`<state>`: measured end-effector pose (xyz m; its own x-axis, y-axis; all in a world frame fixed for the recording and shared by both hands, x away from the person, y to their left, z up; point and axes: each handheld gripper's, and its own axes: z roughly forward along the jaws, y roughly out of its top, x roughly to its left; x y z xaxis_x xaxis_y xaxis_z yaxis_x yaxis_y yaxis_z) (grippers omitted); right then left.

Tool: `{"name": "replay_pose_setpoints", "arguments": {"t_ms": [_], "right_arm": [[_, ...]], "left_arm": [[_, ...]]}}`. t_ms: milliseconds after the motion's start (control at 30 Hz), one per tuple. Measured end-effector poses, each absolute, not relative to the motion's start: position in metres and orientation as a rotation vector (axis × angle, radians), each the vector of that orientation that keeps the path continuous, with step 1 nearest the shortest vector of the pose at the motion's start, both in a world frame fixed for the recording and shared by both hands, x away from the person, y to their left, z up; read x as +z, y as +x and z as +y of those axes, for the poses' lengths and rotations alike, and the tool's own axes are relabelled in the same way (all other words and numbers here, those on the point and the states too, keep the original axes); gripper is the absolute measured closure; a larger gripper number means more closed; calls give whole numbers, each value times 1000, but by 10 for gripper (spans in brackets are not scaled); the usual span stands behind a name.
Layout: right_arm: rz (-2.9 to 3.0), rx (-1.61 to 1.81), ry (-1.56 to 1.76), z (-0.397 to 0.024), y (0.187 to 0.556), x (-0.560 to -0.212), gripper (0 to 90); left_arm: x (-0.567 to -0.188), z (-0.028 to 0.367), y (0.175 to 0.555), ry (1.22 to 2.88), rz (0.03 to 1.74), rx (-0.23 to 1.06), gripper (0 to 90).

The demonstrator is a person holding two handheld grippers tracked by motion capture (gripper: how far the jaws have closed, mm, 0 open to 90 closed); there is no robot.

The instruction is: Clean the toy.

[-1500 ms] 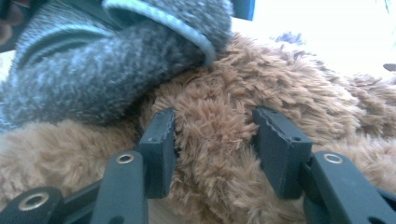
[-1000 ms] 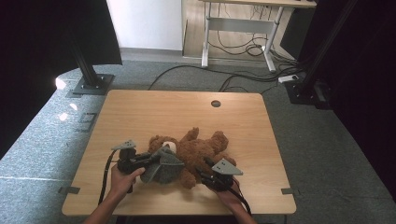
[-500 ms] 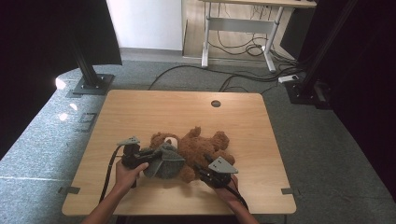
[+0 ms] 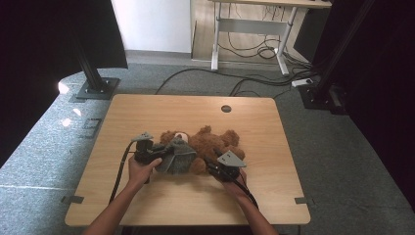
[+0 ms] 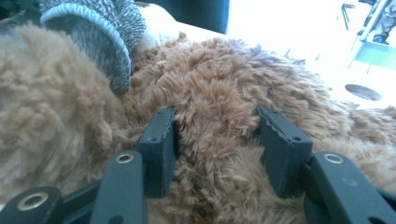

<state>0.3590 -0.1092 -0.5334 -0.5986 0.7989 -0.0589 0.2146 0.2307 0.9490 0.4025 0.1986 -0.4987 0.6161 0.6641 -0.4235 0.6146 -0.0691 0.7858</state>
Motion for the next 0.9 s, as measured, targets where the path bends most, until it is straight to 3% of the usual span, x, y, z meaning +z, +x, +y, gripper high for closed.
{"name": "replay_pose_setpoints", "arguments": {"t_ms": [433,733,900], "right_arm": [[1919,1364,972,-105,402,-530,494],[1917,1378,974,-110,394,-524,472],[1903,1409,999,-116,389,-520,463]], "left_arm": [[-495,194,440,1738,1095,78,727],[-483,201,424,1716,1061,55,744],[-472,225,403,1692,1045,72,748]]}}
